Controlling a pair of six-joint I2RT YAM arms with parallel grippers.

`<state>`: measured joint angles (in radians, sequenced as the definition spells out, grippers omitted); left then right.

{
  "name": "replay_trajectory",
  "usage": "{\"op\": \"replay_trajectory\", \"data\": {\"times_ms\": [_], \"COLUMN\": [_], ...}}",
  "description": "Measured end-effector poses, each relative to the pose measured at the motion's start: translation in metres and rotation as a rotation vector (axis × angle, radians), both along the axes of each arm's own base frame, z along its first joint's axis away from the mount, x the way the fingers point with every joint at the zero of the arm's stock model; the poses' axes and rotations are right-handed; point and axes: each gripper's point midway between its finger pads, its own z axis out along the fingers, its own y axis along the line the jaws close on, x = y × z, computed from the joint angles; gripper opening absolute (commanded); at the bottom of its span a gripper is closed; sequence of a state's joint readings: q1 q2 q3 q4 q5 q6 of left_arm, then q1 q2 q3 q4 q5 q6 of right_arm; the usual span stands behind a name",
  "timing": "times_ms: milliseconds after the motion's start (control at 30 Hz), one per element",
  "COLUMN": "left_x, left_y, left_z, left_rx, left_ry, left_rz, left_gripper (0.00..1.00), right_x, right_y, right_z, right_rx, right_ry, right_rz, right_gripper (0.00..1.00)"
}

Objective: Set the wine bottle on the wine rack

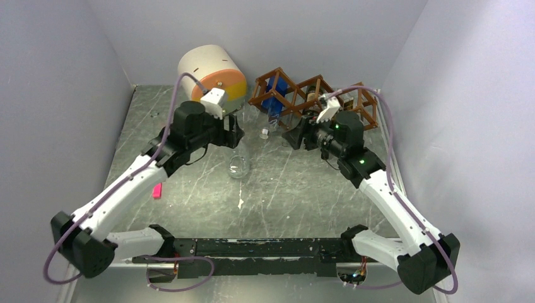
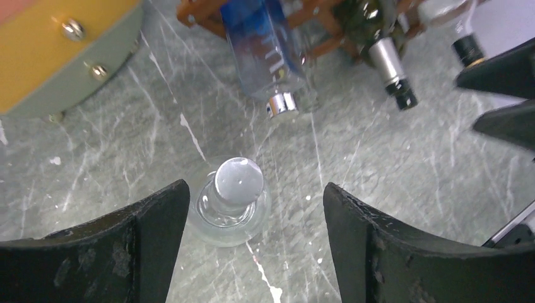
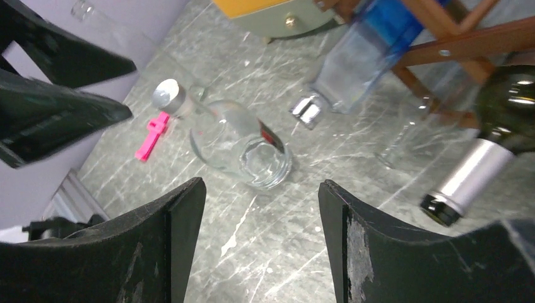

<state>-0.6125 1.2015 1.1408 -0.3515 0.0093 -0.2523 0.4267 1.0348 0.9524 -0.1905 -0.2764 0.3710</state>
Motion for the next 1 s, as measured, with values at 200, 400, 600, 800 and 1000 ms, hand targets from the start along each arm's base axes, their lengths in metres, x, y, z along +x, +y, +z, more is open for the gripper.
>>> {"op": "replay_trajectory", "data": {"times_ms": [200,400,600,800,1000], "left_x": [-0.020,-0.041,-0.051,-0.056,-0.054], "left_y": [0.036,0.077,0.102,0.115,0.113], "left_z": [0.058,0.099,0.108,0.109,0.098], "left_rx": [-0.115,-0.205,-0.229,-0.241,-0.221], "left_ry": [-0.177,-0.312,-0.353,-0.366,-0.335], "left_rz": [0.114,0.238,0.329,0.378,0.380], "left_gripper": [0.82,0.81,0.82,0.82,0.82], "right_x": [-0.021,-0.033,-0.015,0.007,0.020], "right_y": [0.056,0.123,0.160,0.175,0.198], "right_z": [0.001,0.003,-0.019,-0.043,-0.055], "right_rx": [-0.060,-0.166,-0.290,-0.375,-0.415], "right_ry": [-0.020,-0.078,-0.074,-0.053,-0.050], "right_rz": [0.142,0.219,0.157,0.086,0.096], "right_gripper": [0.73,0.74,0.75,0.75,0.71]}}
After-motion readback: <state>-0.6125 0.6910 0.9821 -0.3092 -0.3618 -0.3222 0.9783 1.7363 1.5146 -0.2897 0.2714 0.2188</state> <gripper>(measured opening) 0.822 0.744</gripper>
